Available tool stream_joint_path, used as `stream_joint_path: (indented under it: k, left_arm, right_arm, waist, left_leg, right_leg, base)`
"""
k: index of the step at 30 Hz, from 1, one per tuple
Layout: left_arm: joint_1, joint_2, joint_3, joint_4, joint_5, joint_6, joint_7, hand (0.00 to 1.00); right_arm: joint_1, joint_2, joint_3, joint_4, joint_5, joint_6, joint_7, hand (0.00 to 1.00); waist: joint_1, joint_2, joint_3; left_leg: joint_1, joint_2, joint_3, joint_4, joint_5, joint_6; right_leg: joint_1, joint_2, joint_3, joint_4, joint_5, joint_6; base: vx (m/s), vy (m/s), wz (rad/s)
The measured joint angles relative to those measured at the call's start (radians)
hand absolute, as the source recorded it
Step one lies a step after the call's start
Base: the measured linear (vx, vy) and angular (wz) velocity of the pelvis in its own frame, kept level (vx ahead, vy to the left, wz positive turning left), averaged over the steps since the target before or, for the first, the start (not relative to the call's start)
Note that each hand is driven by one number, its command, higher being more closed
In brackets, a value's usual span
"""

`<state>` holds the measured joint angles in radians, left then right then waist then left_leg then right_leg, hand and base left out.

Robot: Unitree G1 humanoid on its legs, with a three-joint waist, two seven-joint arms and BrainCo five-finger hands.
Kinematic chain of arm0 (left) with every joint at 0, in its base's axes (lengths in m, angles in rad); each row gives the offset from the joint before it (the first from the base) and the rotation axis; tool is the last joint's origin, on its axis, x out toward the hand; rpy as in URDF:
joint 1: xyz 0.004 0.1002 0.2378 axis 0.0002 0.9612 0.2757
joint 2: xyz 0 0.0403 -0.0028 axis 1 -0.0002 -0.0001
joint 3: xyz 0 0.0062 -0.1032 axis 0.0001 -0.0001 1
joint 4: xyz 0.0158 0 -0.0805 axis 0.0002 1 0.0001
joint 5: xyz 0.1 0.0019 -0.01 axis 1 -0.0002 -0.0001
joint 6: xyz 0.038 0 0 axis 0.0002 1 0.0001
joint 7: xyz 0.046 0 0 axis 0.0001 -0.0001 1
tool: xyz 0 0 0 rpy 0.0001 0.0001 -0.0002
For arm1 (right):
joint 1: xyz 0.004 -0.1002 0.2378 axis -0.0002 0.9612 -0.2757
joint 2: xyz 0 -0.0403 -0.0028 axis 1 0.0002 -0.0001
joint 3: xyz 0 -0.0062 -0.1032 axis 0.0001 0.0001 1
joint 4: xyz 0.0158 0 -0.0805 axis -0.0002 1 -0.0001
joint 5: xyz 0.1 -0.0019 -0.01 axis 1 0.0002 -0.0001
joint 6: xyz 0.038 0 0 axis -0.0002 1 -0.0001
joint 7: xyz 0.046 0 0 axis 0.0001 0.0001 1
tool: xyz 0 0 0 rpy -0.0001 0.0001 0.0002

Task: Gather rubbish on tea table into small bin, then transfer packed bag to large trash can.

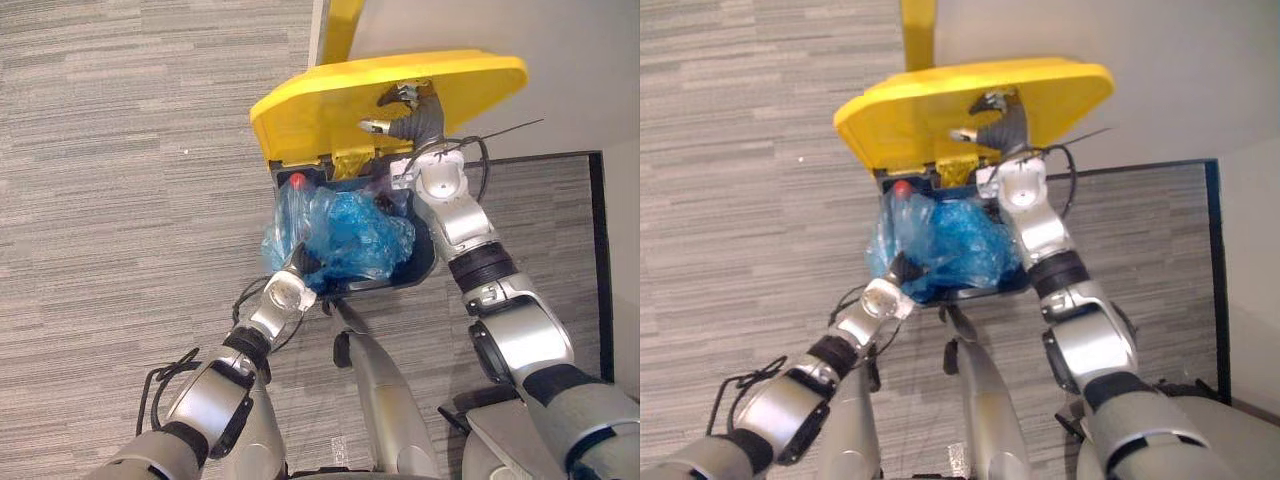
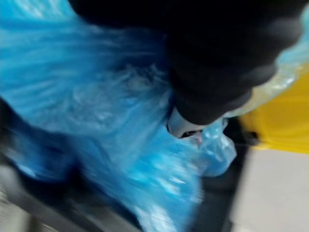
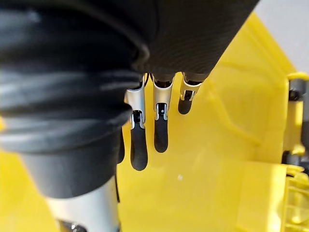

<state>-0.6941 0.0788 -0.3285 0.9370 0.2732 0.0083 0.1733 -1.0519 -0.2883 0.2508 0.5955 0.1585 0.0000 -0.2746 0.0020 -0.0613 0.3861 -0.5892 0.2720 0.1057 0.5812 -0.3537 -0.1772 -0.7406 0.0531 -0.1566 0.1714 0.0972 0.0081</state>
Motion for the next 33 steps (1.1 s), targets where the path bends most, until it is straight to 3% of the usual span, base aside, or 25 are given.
stream_joint_path:
  k: [3, 10, 11, 17, 21, 28, 33]
  left_arm:
    - [-0.001, -0.038, 0.043, 0.0, 0.098, 0.028, 0.007, 0.0]
    - [0.0, -0.08, 0.071, -0.029, 0.133, 0.042, 0.042, 0.0]
    - [0.001, -0.079, 0.06, -0.048, 0.125, 0.041, 0.041, 0.0]
    - [0.007, -0.041, -0.093, -0.162, -0.105, -0.066, -0.012, 0.0]
    - [0.02, -0.016, -0.139, -0.178, -0.189, -0.075, -0.024, 0.0]
    - [0.123, 0.056, -0.118, -0.307, -0.195, -0.087, -0.022, 0.0]
    - [0.299, 0.12, -0.028, -0.374, -0.197, -0.092, -0.027, 0.0]
  right_arm:
    - [0.0, 0.0, 0.022, -0.04, 0.0, 0.0, 0.009, 0.0]
    - [0.0, -0.003, 0.092, -0.132, 0.001, -0.01, 0.047, 0.0]
    - [0.002, -0.006, 0.098, -0.132, 0.001, -0.01, 0.049, 0.0]
    - [0.09, -0.029, 0.112, -0.166, 0.001, -0.01, 0.081, 0.0]
    - [0.1, -0.029, 0.11, -0.167, -0.004, -0.01, 0.085, 0.0]
    - [0.227, -0.01, 0.077, -0.097, -0.06, -0.022, 0.09, 0.0]
    - [0.371, 0.013, 0.026, 0.021, -0.094, -0.016, 0.105, 0.0]
  waist:
    - [0.0, 0.0, 0.0]
    - [0.006, 0.001, -0.001]
    - [0.007, 0.001, -0.001]
    - [0.02, 0.004, -0.002]
    - [0.023, 0.005, -0.003]
    - [0.038, 0.008, -0.017]
    - [0.045, 0.015, -0.057]
  left_leg:
    - [0.002, 0.0, 0.003, 0.0, 0.0, 0.0]
    - [0.018, 0.017, 0.022, -0.004, 0.012, -0.01]
    - [0.02, 0.016, 0.022, -0.004, 0.013, -0.011]
    - [0.07, 0.014, 0.025, -0.023, 0.02, -0.011]
    - [0.084, 0.005, 0.026, -0.05, 0.035, -0.013]
    - [0.174, -0.015, 0.026, -0.126, 0.068, -0.012]
    - [0.262, -0.04, 0.022, -0.204, 0.099, -0.002]
  right_leg:
    - [0.0, -0.001, 0.001, 0.005, 0.0, -0.001]
    - [0.009, -0.002, -0.005, 0.016, -0.006, -0.01]
    - [0.011, -0.003, -0.006, 0.016, -0.006, -0.01]
    - [0.058, -0.005, -0.007, 0.011, -0.009, -0.009]
    - [0.064, -0.009, -0.006, 0.008, -0.008, -0.009]
    - [0.131, -0.016, -0.01, -0.009, -0.012, -0.006]
    - [0.215, -0.027, -0.01, -0.061, -0.014, 0.002]
  base:
    - [0.01, 0.0, 0.0]
    - [0.01, -0.006, 0.04]
    - [0.01, 0.001, 0.06]
    - [0.01, 0.01, 0.04]
    - [0.01, -0.001, 0.03]
    - [0.04, 0.0, 0.08]
    - [0.03, 0.02, 0.11]
